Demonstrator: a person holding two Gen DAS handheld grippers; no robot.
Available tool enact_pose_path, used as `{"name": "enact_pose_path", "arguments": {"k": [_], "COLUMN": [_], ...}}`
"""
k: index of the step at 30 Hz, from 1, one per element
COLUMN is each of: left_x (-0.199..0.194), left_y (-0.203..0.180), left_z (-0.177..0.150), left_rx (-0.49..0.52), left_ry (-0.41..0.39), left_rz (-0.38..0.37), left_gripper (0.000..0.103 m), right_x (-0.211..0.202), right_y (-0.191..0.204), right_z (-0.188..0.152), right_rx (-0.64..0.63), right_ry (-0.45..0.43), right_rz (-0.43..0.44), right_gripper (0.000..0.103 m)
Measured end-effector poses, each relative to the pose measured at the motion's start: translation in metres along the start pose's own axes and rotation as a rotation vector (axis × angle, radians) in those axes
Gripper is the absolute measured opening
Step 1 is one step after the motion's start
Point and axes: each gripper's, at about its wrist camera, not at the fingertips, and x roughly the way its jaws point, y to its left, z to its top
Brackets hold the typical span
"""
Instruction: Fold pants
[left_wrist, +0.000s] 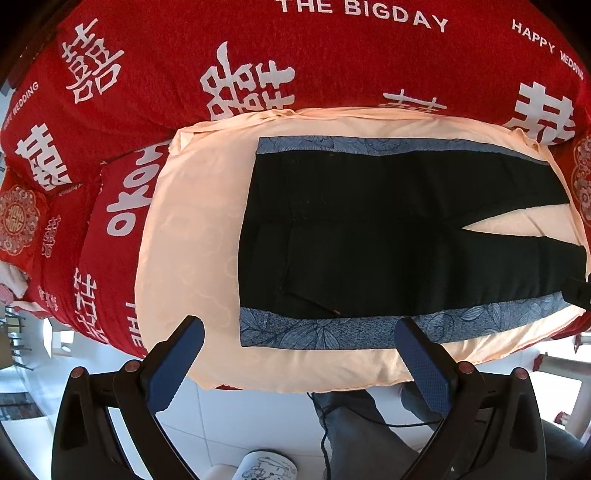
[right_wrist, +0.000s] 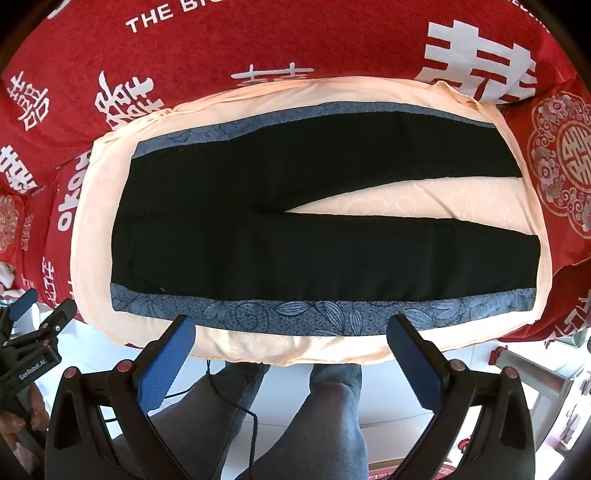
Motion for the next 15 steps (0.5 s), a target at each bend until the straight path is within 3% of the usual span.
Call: {"name": "enact_pose_path", "arguments": {"k": [15], "left_x": [-0.0002], "left_y": [-0.0016], "left_z": [-0.0012], "left_rx": [0.005], "left_ry": [-0.001], "left_rz": [0.006], "left_gripper": [0.103], "right_x": [0.0008], "right_y": [-0.0031], "right_z": [-0.0016], "right_rx": [0.006], "right_ry": [0.005], "right_rz": [0.003], "right_gripper": [0.103]}}
